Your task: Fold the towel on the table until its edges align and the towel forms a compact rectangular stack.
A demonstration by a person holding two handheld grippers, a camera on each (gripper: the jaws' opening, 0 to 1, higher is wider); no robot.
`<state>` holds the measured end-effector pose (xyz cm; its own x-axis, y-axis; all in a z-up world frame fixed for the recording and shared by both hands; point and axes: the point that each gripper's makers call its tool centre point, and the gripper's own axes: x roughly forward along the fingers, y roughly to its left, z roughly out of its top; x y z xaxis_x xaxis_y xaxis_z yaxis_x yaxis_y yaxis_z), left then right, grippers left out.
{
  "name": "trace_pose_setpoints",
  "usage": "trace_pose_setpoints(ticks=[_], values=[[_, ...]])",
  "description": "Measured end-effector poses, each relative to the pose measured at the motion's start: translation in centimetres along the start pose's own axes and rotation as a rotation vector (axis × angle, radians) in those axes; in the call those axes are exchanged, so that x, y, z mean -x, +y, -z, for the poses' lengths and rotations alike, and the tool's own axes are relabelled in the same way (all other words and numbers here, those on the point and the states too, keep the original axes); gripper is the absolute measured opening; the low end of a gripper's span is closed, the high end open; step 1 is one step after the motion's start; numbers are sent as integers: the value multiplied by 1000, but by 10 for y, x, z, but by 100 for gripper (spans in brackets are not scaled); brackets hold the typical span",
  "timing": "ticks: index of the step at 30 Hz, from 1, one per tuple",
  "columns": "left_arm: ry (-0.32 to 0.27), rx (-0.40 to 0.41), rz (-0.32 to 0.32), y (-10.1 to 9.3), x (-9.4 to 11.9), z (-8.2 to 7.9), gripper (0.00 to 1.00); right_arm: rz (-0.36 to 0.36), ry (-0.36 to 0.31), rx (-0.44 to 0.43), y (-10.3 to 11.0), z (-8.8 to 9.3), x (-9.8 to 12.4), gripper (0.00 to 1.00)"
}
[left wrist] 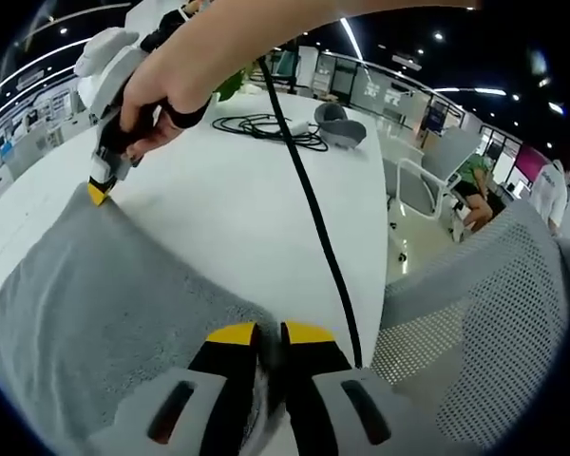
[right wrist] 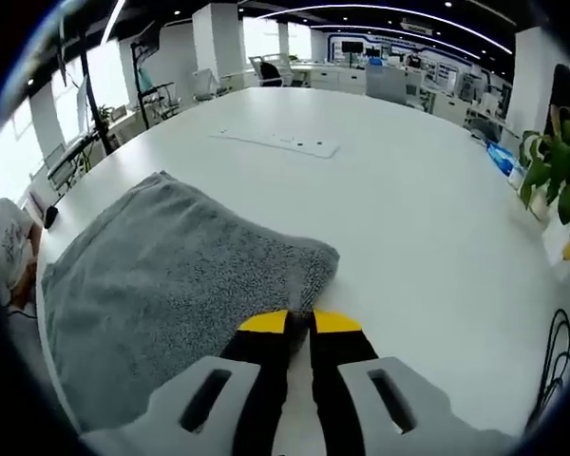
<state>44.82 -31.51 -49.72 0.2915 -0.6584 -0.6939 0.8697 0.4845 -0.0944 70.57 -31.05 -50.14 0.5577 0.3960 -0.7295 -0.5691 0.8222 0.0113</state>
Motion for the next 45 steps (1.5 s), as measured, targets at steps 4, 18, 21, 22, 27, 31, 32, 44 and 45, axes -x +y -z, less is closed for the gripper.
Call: trace_pose_setpoints(ticks=[4,18,21,22,27,31,32,44,45], values=[[7,-23,-8,-2,-1,1,24,8,-10,0,-2,-1,0,14],[49,-29,-30,-4,-4,14,23,-5,-16,-58,0,5,-4,17],[53,-27,-30,-4,-4,14,23,-6,-16,-81,-4,6,-6,18],[54,-25,-31,-4,-5,14,23,-5,-14,-84,-3,6,-6,18],[64,-30,-56,0,-6,16,20,4,-3,-39,-7,9,-8,18],[64,-39,-70,0,-6,17,18,-13,-2,-55,-4,9,-9,13],[65,-42,-72,1,-6,17,17,-26,-3,-61,-1,9,-9,10],[64,-28,-65,5,-5,17,11,-40,-13,-84,1,10,-13,6],[63,-24,-62,5,-5,17,11,-40,-14,-82,2,10,-12,6]])
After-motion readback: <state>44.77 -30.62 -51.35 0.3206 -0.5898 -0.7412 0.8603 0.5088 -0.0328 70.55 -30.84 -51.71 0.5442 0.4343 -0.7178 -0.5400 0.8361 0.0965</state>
